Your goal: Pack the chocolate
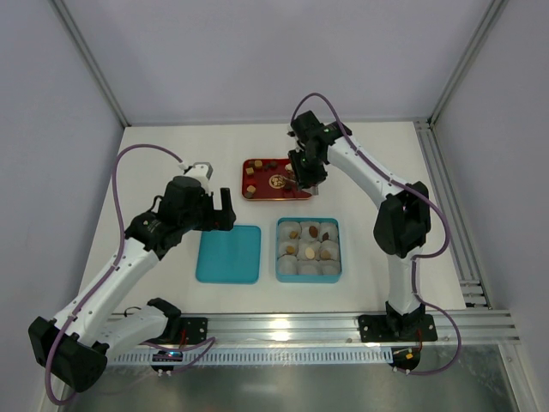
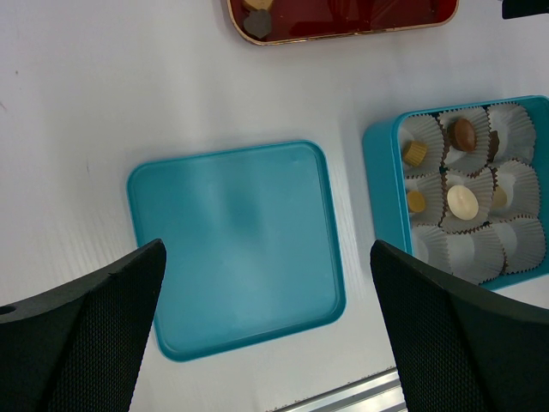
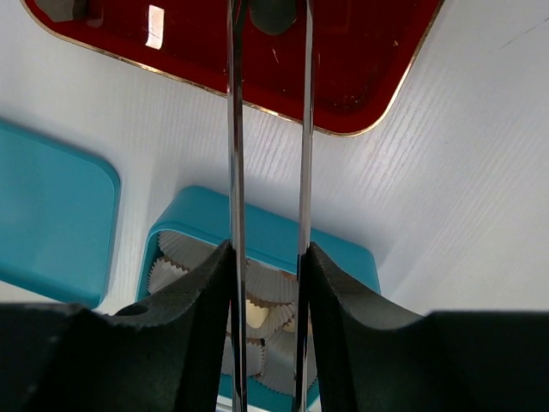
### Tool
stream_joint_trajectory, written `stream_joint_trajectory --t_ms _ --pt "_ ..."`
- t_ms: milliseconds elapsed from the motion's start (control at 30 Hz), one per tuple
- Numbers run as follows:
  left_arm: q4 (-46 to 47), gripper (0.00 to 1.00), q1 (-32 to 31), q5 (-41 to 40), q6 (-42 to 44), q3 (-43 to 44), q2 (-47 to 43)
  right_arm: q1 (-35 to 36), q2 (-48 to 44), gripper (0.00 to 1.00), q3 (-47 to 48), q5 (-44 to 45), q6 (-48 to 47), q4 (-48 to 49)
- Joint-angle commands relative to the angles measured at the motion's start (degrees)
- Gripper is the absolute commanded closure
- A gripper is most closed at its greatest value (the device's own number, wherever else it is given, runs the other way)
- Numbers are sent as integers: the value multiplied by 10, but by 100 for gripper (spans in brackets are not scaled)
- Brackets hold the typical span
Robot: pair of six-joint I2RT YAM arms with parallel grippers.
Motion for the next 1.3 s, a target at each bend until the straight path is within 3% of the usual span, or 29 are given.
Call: stream_joint_trajectory --t_ms 0,600,867,1267 --pt "2 0 -1 -4 6 21 -9 1 -44 59 -4 9 -9 4" --pt "3 0 0 -2 6 21 -8 1 -83 58 -70 -3 -8 20" --pt "2 0 -1 -3 6 21 -9 2 -68 58 -57 -6 -10 21" --pt "2 0 0 -3 6 21 -9 1 -66 67 -48 -3 -16 15"
